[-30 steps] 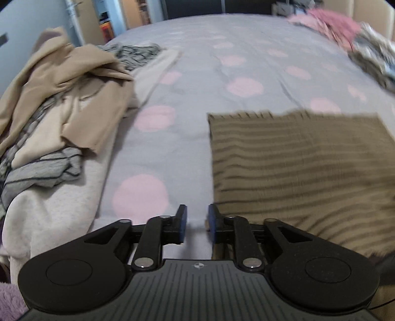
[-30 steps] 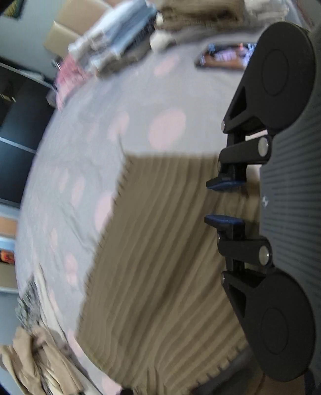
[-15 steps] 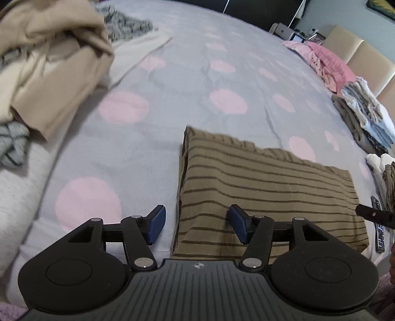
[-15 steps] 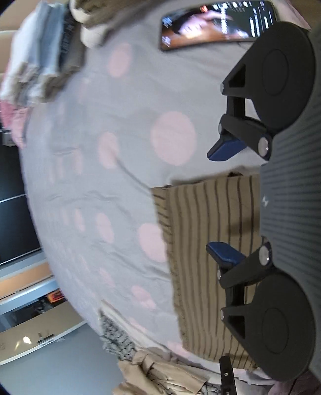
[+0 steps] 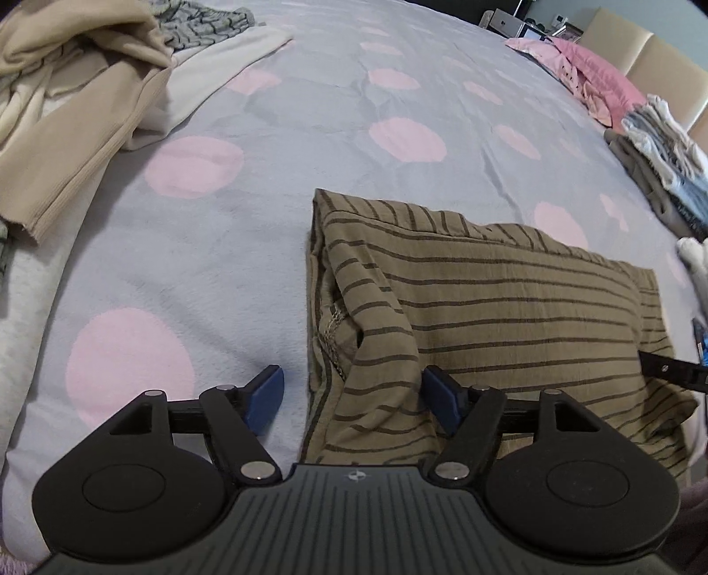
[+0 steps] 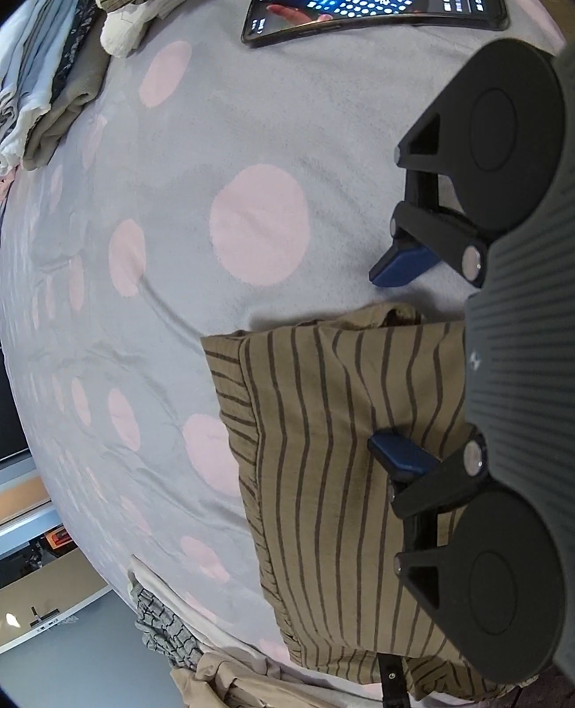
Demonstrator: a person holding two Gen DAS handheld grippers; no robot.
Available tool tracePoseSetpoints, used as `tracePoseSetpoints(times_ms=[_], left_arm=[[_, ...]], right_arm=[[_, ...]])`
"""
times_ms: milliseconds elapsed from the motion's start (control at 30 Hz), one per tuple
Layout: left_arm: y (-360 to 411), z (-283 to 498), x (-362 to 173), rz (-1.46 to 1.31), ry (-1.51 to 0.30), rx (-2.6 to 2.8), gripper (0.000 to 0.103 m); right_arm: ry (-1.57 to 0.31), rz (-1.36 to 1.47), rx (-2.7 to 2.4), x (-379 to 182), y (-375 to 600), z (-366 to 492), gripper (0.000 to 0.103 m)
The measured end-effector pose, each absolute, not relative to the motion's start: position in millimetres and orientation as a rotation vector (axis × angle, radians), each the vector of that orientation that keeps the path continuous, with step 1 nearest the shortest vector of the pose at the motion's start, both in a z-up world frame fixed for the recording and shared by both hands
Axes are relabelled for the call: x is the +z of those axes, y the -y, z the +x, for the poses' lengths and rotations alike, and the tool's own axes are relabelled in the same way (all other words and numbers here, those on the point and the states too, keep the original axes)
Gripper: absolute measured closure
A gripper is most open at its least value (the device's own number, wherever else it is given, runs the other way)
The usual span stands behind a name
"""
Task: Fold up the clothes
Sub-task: 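Grasp the folded shirt edge with both grippers, then lift the folded shirt with both grippers and carry it toward the clothes stack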
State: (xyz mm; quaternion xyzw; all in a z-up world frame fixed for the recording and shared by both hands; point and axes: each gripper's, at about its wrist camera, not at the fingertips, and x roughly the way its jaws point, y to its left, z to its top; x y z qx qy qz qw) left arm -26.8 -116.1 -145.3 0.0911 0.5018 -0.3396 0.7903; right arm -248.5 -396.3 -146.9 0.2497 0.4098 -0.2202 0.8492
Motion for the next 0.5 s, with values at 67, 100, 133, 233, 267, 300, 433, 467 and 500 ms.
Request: tracePoseSetpoints(times_ms=[67, 100, 133, 233, 267, 300, 433, 467, 500], left_arm=[[118, -29, -145, 0.204, -1.073, -0.726, 0.036], [117, -29, -145, 0.202, -1.071, -0.729, 0.038], [117, -29, -144, 0.201, -1.070, -0.732, 0.041], [117, -34, -142, 0.204, -1.055, -0.749, 0.053], [118, -35, -142, 0.206, -1.050, -0.754, 0.055], [119, -37, -141, 0.207, -1.045, -0.759, 0.060], [121, -43, -138, 0.186, -1.022, -0.782, 0.088], [121, -44, -137, 0.179, -1.016, -0.785, 0.091], [121, -45, -136, 0.173, -1.010, -0.779, 0.093]], right_arm=[[-0.861, 0.519, -0.465, -147, 395, -248, 0.028], [-0.859, 0.515, -0.463, -147, 394, -247, 0.030], [-0.856, 0.512, -0.460, -147, 393, -247, 0.032], [-0.845, 0.515, -0.443, -146, 390, -247, 0.043], [-0.842, 0.520, -0.438, -146, 390, -247, 0.044], [-0.839, 0.524, -0.434, -146, 389, -248, 0.047], [-0.824, 0.554, -0.416, -144, 385, -247, 0.067], [-0.818, 0.553, -0.417, -144, 383, -247, 0.070], [-0.813, 0.549, -0.418, -143, 382, -248, 0.075]])
